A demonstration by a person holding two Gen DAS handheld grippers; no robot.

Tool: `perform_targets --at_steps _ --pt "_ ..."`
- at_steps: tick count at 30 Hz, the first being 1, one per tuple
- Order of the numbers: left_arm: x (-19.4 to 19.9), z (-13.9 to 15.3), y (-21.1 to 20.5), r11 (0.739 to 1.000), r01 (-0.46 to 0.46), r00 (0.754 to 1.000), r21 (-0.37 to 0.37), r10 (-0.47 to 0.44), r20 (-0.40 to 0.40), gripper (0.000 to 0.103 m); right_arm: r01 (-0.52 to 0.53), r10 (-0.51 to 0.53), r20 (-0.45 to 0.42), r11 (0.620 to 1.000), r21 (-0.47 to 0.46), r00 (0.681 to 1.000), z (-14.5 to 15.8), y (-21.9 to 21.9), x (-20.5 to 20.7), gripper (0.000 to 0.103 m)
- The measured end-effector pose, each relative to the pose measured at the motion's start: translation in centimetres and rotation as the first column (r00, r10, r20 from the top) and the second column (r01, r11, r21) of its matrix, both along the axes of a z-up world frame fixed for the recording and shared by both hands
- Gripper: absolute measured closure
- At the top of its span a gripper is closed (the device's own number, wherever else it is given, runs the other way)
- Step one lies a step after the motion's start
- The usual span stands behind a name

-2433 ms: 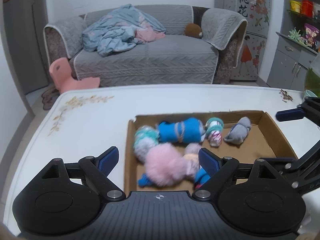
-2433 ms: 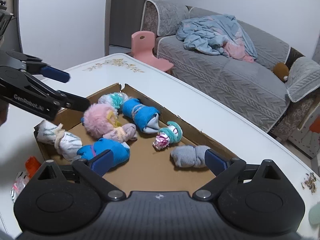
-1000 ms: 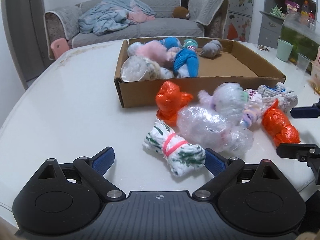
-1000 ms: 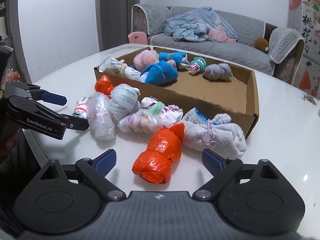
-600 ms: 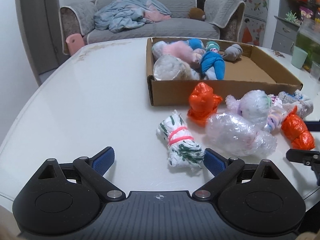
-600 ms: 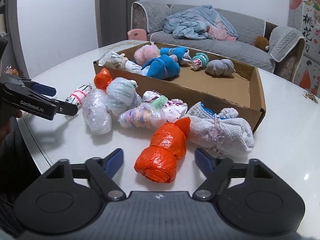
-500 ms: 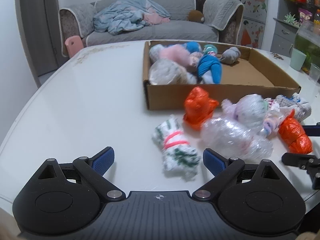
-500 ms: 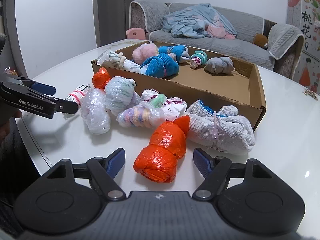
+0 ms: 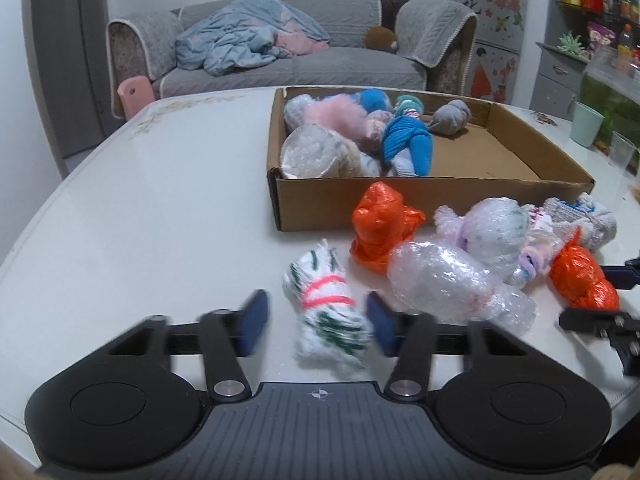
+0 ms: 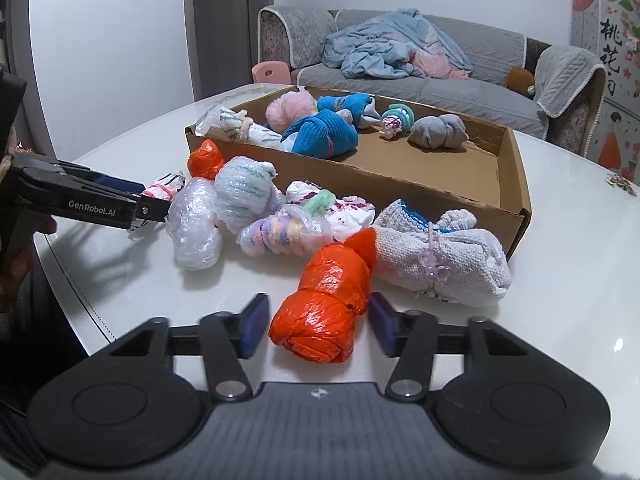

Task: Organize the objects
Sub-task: 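Grasp green-striped white bundle with left gripper while right grasps orange bag bundle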

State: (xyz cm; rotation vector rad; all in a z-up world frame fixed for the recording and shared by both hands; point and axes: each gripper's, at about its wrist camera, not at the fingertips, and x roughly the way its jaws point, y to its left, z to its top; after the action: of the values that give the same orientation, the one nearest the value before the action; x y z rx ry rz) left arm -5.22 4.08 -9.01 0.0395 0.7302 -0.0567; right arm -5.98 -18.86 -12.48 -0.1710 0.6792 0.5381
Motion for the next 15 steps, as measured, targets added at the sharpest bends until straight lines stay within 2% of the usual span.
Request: perform_targets --at_steps 2,5,15 --pt "-0.1 0.0 -0.1 1.0 0.012 1.0 0.0 -0.012 0.002 0.064 0.006 -0.006 -0.001 1.0 0.004 1.0 0.0 -0.1 0.1 0.065" --pt "-0.1 0.1 -0.1 1.0 0.01 1.0 0.0 -0.01 0.0 0.067 0.007 -0.007 -0.004 1.0 0.007 1.0 0.1 -0.3 0.2 0.072" --pt "-0.8 1.8 0.6 1.0 0.008 1.0 0.007 -0.008 0.02 0.068 -0.016 0.016 0.017 1.0 0.017 1.0 1.2 -0.9 -0.6 0.073"
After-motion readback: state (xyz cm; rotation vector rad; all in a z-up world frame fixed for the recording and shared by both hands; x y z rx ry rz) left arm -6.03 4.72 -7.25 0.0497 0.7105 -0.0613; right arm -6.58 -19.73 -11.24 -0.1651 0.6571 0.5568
